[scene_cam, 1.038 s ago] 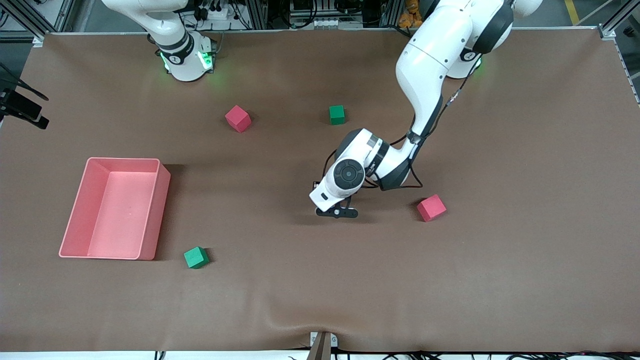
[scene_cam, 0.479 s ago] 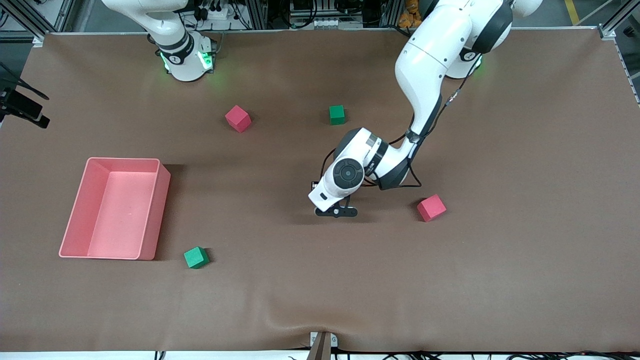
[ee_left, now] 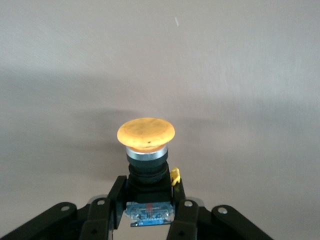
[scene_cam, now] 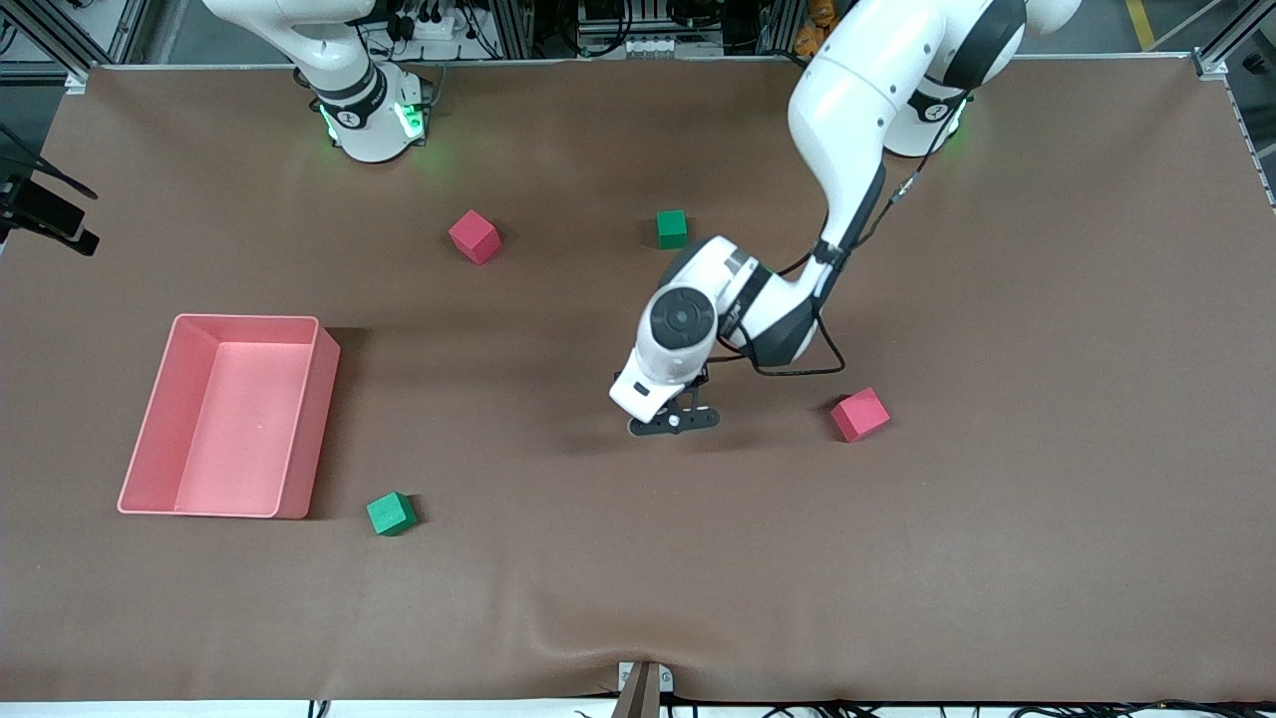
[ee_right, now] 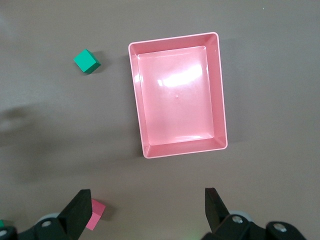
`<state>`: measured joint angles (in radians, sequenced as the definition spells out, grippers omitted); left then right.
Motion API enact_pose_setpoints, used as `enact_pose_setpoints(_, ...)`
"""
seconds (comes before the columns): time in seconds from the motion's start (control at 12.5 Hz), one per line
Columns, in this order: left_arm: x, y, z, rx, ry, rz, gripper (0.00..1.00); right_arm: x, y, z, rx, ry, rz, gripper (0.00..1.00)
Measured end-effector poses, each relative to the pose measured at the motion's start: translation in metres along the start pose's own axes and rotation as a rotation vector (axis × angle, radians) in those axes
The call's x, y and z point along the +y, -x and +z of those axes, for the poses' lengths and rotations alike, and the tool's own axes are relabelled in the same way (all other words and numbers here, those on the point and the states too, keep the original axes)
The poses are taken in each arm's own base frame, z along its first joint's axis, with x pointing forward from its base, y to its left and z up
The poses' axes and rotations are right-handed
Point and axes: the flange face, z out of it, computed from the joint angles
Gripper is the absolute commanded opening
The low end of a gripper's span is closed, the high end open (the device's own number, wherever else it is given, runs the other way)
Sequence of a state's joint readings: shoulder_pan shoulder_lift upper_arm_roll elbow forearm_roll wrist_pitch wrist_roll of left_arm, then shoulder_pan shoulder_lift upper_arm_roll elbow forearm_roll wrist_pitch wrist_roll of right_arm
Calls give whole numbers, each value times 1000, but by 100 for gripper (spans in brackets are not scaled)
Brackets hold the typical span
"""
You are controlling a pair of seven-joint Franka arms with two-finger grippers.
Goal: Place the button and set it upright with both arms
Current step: 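Lift and turn the button upright with the left gripper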
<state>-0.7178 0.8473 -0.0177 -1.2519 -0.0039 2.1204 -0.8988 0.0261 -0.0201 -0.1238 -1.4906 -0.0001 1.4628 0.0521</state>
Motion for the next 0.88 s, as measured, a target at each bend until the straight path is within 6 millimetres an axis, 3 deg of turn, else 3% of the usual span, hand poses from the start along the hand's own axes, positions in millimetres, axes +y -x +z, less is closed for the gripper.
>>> enact_pose_setpoints(0.24,19,21,-13,162,-75,-86,0,0,0,0,-1,-1,0,100)
enact_pose_setpoints(0.4,39,52,-9,322,-128,-124,0,0,0,0,-3,-2,-1,100)
enact_pose_setpoints(0.64,71,104,6,562,-132,-173,0,-1,0,0,-2,-3,-1,100)
enact_pose_setpoints(0.88,90,152,40,783,-95,-156,0,-1,1,0,-10,-4,-2,100)
